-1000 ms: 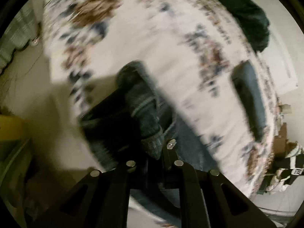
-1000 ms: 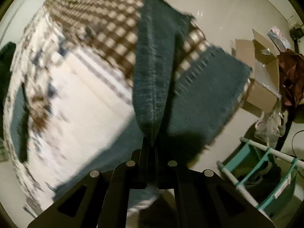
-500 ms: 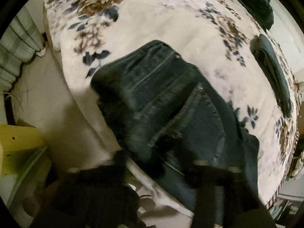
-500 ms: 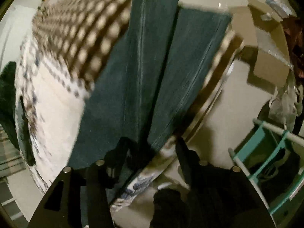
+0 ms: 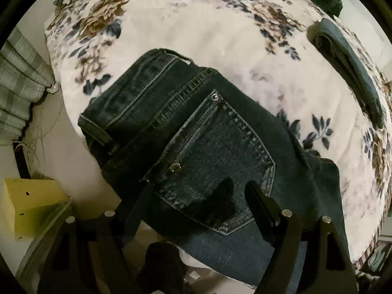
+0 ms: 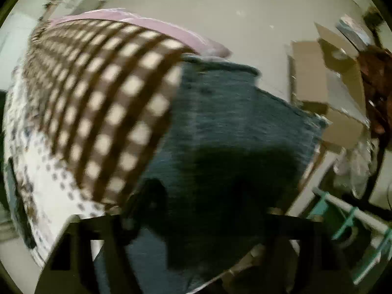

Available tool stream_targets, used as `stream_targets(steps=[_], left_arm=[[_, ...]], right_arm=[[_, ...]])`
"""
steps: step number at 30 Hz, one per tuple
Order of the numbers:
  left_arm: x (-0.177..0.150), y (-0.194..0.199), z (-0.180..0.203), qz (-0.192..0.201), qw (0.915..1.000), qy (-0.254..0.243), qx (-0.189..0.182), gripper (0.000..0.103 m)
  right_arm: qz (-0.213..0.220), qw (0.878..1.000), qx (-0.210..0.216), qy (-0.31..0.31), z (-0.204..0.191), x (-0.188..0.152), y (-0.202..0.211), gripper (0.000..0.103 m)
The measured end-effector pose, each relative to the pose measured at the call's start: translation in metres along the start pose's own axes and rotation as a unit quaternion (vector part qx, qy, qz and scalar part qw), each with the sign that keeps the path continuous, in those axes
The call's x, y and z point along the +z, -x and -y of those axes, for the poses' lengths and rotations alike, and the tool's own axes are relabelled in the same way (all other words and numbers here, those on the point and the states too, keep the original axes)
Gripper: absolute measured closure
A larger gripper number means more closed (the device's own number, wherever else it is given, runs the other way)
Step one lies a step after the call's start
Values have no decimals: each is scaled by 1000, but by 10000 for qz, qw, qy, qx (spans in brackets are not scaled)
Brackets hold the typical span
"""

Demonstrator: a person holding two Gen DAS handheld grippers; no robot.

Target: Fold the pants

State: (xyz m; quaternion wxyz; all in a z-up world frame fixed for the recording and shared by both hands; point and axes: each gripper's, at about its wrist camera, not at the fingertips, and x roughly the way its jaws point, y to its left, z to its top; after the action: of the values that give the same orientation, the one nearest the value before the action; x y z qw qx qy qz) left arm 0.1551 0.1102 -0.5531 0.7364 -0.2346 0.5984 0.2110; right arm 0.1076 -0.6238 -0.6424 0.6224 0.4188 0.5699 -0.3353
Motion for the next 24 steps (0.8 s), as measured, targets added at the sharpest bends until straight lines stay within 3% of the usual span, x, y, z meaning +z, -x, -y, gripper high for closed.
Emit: stream_targets(steps=[1,3,5,7,10,12,14,16,17,19,21,24], left_arm=[[0,-1,-1,-22,10000,40,-19,26],[0,-3,-3,-51,9999,84,-21,26],[1,-6,-5,-61,9999,84,-17,26],[1,-7,-6,-66,9999,80,-14,26],[3,-8,-5,-83,10000,28,-13,26],[4,-12,-6,-101,9999,2,-10,26],[1,-15,-5,-125,9999,-25,-2,26],[0,-17,-4,-156,9999,-58,-11,26],[-1,-18,-2,-158,9998,-77,-17,26],[-3,-20,-3,-193,9998,-108,-15,26],[-6,-19,-1,-213,9997,-117,-37,26],[-12,-7,5,-131,9996,-257,-44,26]], right_arm=[[67,9999,-50,-108,8,2,6,93],[196,9985,393,-339,24,3,21,93],[500,9943,938,-116,31,0,43,93],[969,9830,1532,285,32,-7,73,94],[1223,9669,2232,163,55,-10,81,93],[809,9782,1909,-75,74,-3,49,84],[401,9867,1473,-564,100,4,21,82],[476,9787,1695,-1057,126,5,19,80],[575,9800,1536,-1125,132,6,24,78],[844,9822,1273,-1094,137,5,40,78],[810,9857,1111,-980,130,-1,51,78],[589,9941,901,98,78,-34,66,77]])
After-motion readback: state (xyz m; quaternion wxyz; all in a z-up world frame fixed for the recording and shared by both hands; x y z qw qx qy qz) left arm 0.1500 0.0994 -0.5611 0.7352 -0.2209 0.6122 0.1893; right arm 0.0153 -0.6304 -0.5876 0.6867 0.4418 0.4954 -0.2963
